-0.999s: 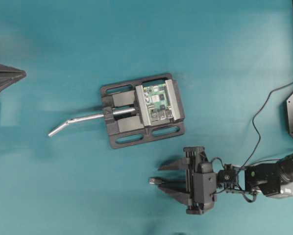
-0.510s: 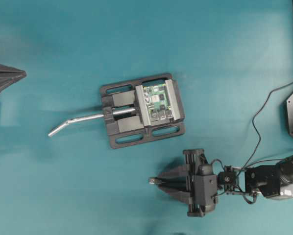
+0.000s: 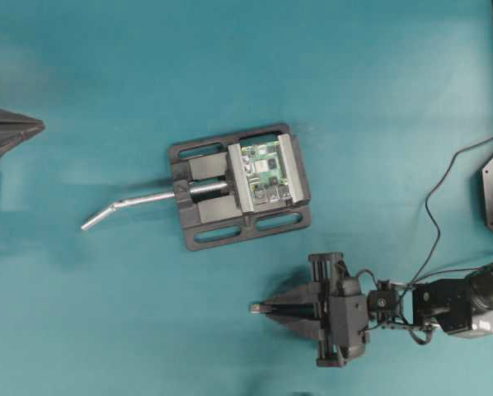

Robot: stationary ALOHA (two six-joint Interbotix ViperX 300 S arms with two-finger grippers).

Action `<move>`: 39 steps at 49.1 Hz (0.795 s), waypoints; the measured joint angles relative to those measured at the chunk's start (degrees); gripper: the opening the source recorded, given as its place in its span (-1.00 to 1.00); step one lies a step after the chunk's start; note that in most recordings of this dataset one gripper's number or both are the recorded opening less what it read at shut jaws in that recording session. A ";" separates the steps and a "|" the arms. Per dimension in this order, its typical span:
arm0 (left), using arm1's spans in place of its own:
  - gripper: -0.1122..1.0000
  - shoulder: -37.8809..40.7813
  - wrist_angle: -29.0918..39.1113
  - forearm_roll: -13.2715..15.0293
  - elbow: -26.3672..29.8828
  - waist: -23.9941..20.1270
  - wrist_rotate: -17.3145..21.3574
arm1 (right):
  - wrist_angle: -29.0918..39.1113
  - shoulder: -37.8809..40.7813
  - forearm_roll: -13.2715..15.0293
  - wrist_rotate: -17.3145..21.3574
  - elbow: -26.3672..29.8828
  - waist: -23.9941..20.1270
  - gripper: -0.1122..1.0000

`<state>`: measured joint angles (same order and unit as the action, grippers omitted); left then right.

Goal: Insert the USB into the fixed PCB.
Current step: 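Close the right gripper on the black USB cable behind the plug, then lift and rotate the USB plug toward the PCB port with the right gripper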

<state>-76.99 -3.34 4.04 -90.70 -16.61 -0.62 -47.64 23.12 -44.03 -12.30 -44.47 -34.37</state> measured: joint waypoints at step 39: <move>-0.80 -0.53 10.72 -0.09 5.36 0.00 0.00 | -2.72 0.09 -9.93 -0.62 1.76 -0.35 -0.41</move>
<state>-77.52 7.38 3.96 -85.34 -16.61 -0.62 -50.36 23.20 -53.96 -12.92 -42.71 -34.72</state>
